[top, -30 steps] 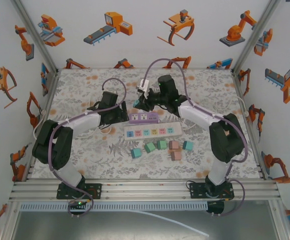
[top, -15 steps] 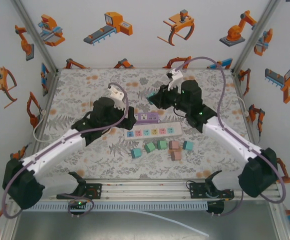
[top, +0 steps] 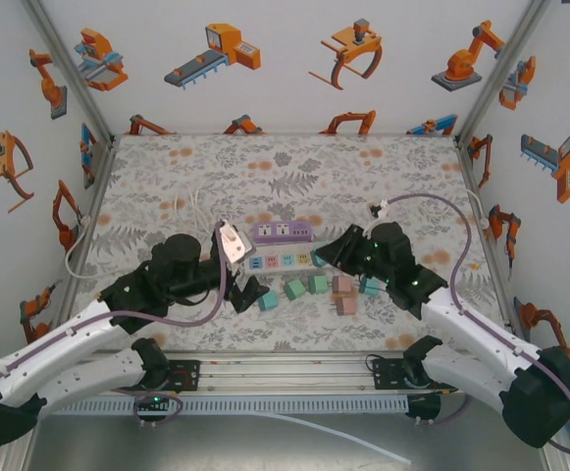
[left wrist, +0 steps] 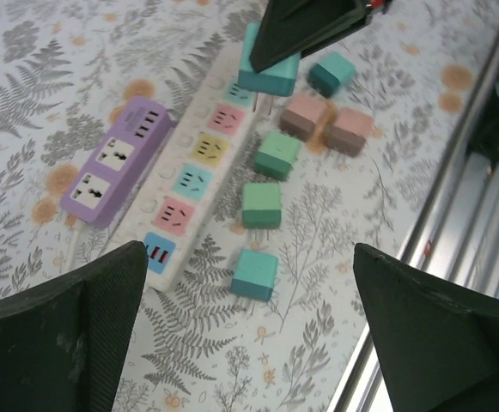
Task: Pull the plug off the socket
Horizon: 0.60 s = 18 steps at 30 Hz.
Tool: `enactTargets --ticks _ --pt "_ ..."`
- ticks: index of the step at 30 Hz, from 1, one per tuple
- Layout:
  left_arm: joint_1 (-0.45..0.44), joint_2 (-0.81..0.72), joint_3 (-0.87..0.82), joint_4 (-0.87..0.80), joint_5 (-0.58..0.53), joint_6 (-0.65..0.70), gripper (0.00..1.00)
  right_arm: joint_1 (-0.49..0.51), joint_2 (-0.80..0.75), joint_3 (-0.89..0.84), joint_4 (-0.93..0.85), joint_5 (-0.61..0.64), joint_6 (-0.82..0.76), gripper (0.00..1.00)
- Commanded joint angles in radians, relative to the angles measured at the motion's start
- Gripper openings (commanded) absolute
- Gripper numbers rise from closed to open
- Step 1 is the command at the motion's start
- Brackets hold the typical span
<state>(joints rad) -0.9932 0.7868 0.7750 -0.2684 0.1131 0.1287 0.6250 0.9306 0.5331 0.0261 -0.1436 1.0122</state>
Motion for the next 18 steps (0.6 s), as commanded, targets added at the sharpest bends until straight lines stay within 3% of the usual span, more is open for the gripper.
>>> enactTargets --ticks 1,8,10,18 --pt "-0.05 -0.024 -0.026 -0.082 0.037 0.133 0.97 0.091 -0.048 -0.051 -0.015 0.105 0.156 0.18" --pt "-0.147 -0.031 -0.038 -0.157 0.125 0.33 0.97 0.281 -0.062 -0.163 -0.036 0.352 0.318 0.18" --pt "-0.17 -0.018 -0.039 -0.171 0.096 0.362 0.97 0.32 -0.042 -0.173 -0.043 0.408 0.342 0.18" --pt "-0.194 0.007 -0.039 -0.186 0.053 0.388 0.97 0.372 0.064 -0.186 -0.014 0.482 0.355 0.2"
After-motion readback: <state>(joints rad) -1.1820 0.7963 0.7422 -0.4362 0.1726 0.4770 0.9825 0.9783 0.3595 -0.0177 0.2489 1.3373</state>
